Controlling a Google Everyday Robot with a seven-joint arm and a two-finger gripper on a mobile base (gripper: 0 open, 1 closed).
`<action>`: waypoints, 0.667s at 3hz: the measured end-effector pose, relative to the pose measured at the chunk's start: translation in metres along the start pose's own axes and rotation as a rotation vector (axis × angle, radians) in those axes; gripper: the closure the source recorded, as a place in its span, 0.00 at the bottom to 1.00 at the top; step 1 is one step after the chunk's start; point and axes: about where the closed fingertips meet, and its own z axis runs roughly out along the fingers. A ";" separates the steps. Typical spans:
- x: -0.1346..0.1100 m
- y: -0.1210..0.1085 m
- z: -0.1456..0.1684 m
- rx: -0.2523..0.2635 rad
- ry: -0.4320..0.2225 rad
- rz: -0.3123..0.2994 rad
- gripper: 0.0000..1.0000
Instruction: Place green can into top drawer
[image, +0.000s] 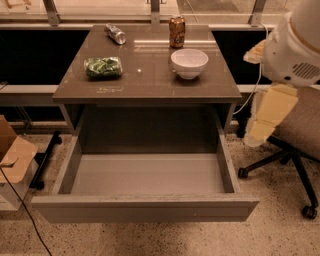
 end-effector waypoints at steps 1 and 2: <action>-0.016 -0.008 0.007 0.007 -0.028 -0.019 0.00; -0.040 -0.028 0.025 0.005 -0.067 -0.035 0.00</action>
Offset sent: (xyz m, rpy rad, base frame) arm 0.0599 0.0521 -0.0077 0.0678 -0.0362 0.0695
